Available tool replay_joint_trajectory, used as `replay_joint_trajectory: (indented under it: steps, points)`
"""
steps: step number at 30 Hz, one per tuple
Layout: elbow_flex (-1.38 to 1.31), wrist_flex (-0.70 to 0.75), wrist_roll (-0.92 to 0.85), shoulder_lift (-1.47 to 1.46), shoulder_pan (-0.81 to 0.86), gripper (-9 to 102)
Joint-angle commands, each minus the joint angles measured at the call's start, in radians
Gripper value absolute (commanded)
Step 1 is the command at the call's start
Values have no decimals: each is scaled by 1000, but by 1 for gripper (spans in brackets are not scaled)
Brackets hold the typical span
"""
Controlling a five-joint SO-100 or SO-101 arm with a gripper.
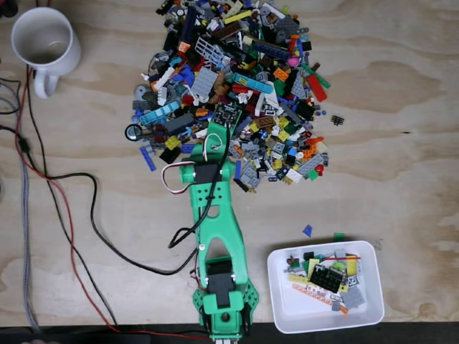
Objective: Find the closest Lego and put it in the bin.
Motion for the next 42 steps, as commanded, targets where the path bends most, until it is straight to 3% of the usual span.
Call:
replay_joint_trajectory:
  steps: [1,10,16,22,28,42]
  points:
    - [38,-114,-3,9,86,2]
    - [37,-118,52,12,66,2]
    - [52,-207,552,-64,-20,7]
    - [-14,-264,776,-206,-98,9]
    - [-74,-316,884,-373,-130,21]
    - [-199,-348,881,-535,-101,16]
